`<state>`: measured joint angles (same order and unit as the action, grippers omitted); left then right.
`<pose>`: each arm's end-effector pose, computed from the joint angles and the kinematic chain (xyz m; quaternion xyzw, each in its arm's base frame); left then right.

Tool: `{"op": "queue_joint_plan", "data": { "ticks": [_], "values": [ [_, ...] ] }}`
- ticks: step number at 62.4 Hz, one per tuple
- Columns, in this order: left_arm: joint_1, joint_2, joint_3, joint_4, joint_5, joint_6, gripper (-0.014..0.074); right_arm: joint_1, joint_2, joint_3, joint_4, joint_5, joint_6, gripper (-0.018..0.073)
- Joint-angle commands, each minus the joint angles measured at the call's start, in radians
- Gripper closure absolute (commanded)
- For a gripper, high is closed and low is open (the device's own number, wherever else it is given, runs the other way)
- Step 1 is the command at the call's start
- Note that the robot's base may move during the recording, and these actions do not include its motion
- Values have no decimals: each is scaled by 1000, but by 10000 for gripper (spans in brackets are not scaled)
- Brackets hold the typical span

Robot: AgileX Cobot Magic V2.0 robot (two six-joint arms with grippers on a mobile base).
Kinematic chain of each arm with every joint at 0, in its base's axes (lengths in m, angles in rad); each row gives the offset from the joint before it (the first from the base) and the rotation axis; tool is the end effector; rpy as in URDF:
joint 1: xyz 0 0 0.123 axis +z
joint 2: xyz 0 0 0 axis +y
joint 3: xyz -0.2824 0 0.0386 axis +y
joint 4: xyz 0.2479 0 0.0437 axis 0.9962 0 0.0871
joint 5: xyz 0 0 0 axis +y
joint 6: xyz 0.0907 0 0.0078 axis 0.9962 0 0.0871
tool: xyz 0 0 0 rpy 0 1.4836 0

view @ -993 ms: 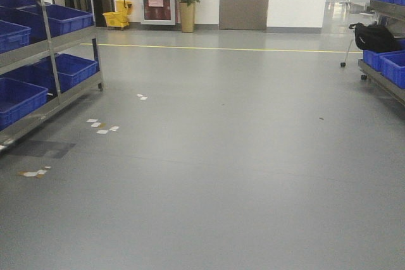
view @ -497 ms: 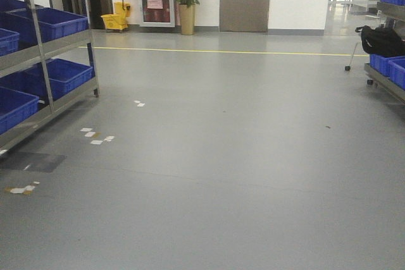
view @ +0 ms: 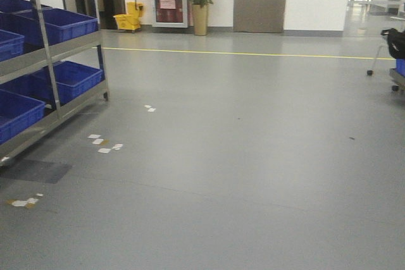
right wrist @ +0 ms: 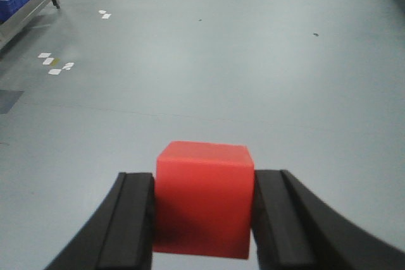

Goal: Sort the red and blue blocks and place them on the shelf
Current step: 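Drive across the floor toward the second rack of blue bins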

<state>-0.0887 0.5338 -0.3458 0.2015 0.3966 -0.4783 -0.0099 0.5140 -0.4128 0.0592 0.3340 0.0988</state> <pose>0.1084 -0.0026 0.2537 -0.1068 0.8505 -0.0647 0.5110 0.1097 0.0007 0.2828 0.0618 0.8163 0.0495 0.5721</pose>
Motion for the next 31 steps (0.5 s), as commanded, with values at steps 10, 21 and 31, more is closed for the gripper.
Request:
{"op": "queue_joint_plan", "data": {
  "ticks": [10,21,31],
  "values": [
    [4,2,-30,8,-75,-3,472,-5,0,-27,-9,-91,-4,510],
    [4,2,-30,8,-75,-3,472,-5,0,-27,-9,-91,-4,510],
    [4,2,-30,8,-75,-3,472,-5,0,-27,-9,-91,-4,510]
  ]
}}
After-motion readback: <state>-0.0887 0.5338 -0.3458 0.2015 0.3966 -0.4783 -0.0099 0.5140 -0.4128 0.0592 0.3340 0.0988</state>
